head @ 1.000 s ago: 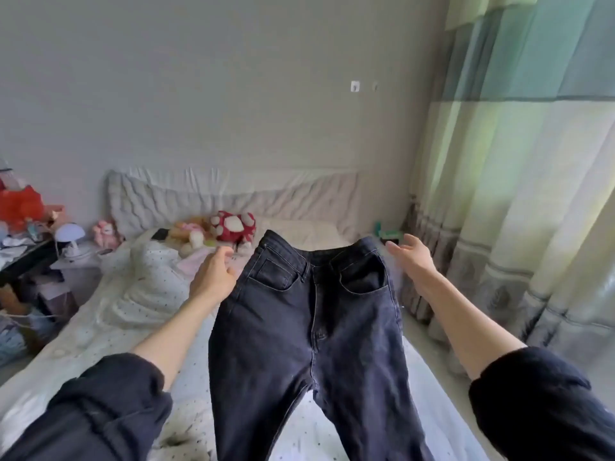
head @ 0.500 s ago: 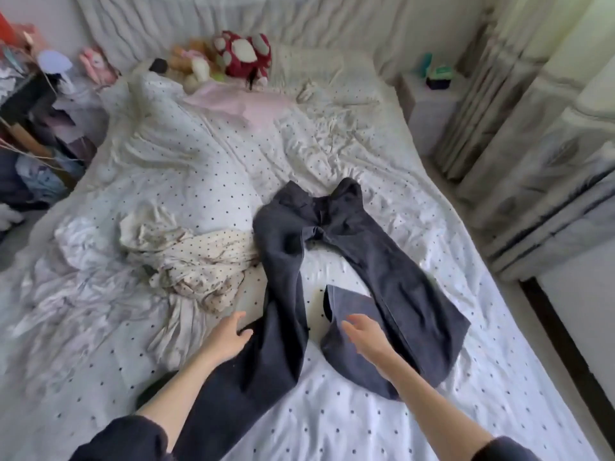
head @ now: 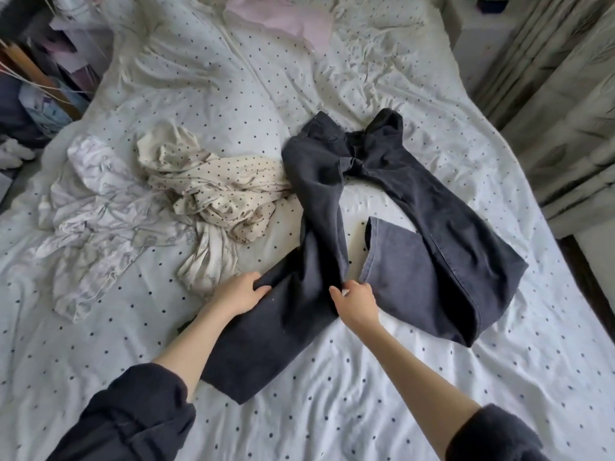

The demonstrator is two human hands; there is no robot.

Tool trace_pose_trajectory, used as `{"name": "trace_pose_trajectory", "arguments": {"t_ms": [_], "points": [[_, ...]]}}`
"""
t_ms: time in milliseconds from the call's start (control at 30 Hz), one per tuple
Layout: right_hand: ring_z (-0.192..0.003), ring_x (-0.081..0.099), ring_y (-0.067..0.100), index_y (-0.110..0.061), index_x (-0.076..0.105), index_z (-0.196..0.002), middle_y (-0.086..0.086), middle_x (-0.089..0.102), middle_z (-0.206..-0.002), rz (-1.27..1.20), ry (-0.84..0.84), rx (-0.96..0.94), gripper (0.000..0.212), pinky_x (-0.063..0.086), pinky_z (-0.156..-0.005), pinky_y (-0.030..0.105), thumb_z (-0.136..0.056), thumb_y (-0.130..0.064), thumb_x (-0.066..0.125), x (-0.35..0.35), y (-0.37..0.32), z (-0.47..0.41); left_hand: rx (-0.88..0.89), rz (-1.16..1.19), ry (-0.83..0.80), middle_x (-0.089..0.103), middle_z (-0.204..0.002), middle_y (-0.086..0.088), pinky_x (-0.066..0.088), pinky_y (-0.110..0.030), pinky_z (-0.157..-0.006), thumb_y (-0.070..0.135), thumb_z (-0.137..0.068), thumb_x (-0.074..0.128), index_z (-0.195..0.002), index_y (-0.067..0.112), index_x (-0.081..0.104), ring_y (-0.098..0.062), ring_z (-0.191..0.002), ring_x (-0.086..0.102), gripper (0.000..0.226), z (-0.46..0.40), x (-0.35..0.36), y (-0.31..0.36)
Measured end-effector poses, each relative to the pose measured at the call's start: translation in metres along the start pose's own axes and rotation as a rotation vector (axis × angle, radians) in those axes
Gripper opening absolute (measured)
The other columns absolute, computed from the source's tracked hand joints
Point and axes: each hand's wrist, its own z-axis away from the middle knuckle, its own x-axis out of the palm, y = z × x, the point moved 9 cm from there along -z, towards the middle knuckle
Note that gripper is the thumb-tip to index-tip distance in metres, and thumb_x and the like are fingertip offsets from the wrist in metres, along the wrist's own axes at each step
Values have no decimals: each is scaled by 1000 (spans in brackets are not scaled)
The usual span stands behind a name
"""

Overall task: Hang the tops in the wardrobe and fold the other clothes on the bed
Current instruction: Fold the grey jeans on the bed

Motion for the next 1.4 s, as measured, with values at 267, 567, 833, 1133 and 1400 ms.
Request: {"name": "trace_pose_trajectory", "arguments": {"t_ms": [267, 567, 833, 1133, 1400], "points": [[-85, 58, 22, -8, 55, -98, 9, 61, -95, -830, -251, 155, 11, 46, -81, 32, -94, -19, 54, 19, 9, 38, -84, 356, 196, 40, -65, -5, 27, -30, -57, 31, -99, 42, -70, 10, 40, -19, -62, 40, 36, 101, -14, -33], [-73, 64, 15, -11, 65, -84, 3, 69, -84, -617, -409, 44, 15, 45, -74, 22, -90, -24, 60, 38, 39, 122, -45, 438, 154, 59, -73, -11, 38, -31, -63, 38, -93, 54, -85, 1, 56, -20, -68, 56, 38, 188, 25, -44], [-76, 66, -5, -21, 69, -89, -16, 73, -82, -495, -518, -83, 12, 46, -70, 14, -85, -32, 67, 33, 57, 174, -69, 493, 218, 46, -67, -1, 33, -30, -61, 34, -90, 59, -75, 4, 50, -16, -63, 45, 35, 238, 42, -40], [-87, 65, 22, 15, 58, -109, 23, 66, -103, -156, -613, -82, 34, 55, -76, 26, -90, -13, 59, 64, 124, 218, -448, 240, 129, 63, -94, -5, 42, -30, -74, 26, -92, 53, -103, 16, 55, -23, -88, 59, 15, 302, 125, -81], [-85, 59, 18, -7, 60, -112, 12, 67, -110, -305, -326, 47, 24, 41, -56, 17, -95, -20, 49, -23, 179, 157, -104, 120, 276, 48, -135, -3, 43, -39, -96, 18, -96, 47, -131, 17, 47, -22, -121, 48, 35, 250, 116, 39]]}}
